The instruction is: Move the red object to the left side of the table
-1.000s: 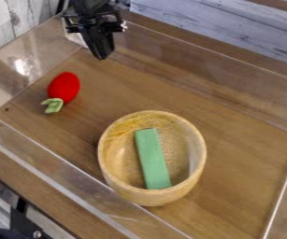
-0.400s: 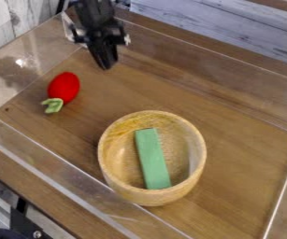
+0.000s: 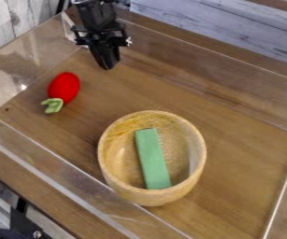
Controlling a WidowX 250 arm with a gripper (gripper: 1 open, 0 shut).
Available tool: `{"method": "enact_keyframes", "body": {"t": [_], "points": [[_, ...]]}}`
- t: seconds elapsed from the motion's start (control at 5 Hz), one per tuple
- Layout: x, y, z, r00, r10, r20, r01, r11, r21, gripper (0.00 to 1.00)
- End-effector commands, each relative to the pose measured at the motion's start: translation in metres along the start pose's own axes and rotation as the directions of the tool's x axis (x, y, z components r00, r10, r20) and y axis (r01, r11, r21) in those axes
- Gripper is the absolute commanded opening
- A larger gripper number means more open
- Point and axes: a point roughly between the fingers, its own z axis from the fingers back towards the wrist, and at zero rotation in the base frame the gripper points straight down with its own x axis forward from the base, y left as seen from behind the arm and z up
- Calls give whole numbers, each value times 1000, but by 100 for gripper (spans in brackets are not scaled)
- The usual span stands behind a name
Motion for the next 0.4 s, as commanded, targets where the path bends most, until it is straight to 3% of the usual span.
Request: {"method": "enact_keyframes", "body": {"t": [0.0, 0.2], "points": [[13, -2, 17, 999, -14, 40, 14, 1000, 23, 100], [11, -8, 26, 999, -15, 35, 15, 1000, 19, 100]]}}
